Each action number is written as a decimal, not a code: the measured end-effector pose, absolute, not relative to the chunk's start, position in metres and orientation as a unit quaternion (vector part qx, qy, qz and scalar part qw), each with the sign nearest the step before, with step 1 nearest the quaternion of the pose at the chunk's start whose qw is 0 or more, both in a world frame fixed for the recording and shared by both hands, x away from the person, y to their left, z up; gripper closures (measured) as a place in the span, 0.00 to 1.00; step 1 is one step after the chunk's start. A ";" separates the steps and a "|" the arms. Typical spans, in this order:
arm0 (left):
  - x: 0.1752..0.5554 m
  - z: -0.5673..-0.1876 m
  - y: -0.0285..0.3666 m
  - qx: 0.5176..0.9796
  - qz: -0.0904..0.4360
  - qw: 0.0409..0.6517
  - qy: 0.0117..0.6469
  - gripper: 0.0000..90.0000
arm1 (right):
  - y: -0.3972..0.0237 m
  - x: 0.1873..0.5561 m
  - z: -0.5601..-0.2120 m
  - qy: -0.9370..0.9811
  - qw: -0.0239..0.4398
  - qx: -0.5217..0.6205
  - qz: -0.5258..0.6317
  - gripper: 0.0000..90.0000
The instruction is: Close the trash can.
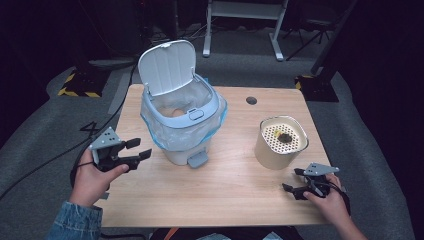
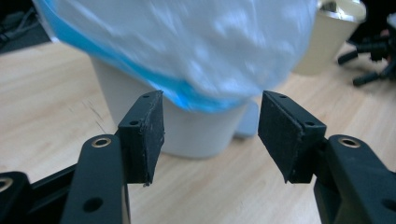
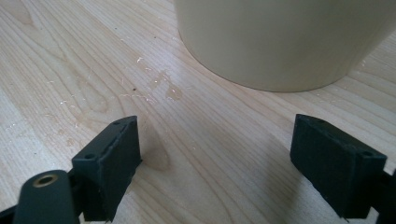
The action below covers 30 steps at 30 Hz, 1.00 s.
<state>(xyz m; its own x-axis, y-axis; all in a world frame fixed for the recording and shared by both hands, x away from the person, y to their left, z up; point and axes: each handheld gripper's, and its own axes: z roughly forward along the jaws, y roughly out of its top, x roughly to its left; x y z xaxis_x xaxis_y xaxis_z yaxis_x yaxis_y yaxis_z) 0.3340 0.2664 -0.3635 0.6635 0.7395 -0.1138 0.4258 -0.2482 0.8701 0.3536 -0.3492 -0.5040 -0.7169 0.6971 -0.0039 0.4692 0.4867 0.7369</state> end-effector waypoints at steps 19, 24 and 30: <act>0.385 -0.281 0.271 0.748 0.213 0.505 0.374 0.46 | -0.349 0.353 -0.504 0.849 0.152 0.344 0.372 0.18; 0.400 -0.272 0.271 0.740 0.219 0.514 0.375 0.45 | -0.349 0.353 -0.504 0.849 0.152 0.344 0.372 0.18; 0.420 -0.266 0.269 0.735 0.229 0.513 0.380 0.45 | -0.349 0.353 -0.504 0.849 0.152 0.344 0.372 0.18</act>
